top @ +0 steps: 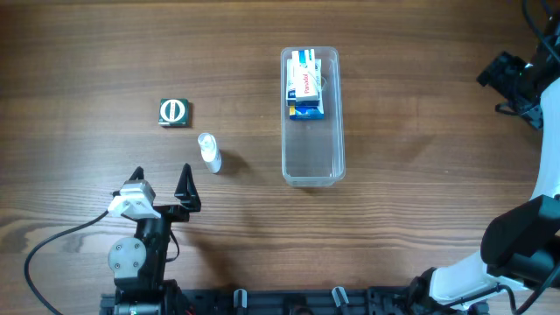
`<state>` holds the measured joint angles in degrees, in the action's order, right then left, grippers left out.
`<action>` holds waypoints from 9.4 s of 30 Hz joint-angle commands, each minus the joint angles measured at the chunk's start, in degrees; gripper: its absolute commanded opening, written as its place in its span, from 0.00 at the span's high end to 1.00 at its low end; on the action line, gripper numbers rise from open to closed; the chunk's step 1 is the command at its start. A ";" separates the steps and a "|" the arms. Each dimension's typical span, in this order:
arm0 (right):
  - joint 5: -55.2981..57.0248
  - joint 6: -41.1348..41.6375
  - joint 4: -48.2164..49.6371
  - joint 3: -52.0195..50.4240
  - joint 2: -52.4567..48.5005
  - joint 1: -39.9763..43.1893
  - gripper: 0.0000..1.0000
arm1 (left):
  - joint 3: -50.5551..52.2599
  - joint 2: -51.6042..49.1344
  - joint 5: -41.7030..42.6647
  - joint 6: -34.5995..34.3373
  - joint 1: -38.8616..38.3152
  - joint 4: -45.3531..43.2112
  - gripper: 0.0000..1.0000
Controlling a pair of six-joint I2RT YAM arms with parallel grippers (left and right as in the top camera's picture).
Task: Pack container
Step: 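Open the right gripper and withdraw it to the right, then move the left gripper over the green Zam-Buk tin and lower, then close the left gripper on the Zam-Buk tin, then lift the tin and carry it right over the container, then lower the tin into the container and open the left gripper, then move the left gripper to the white pump bottle and lower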
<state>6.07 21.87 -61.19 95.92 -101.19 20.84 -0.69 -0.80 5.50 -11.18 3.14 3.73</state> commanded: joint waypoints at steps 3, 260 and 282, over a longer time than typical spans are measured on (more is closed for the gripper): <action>1.44 0.79 2.23 -0.15 -0.85 -0.20 0.00 | 0.37 0.42 0.68 0.92 0.48 0.13 0.00; 1.44 0.79 3.96 -0.15 -0.85 -0.20 0.00 | -89.09 -107.34 -5.51 -3.78 -18.71 73.29 0.00; 1.44 0.79 3.96 -0.15 -0.85 -0.20 0.00 | -81.18 -107.34 -5.11 -2.91 -18.60 63.89 0.00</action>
<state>6.55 21.87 -57.36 95.77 -101.21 20.82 -82.32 -108.01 -0.45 -15.27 -15.68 67.83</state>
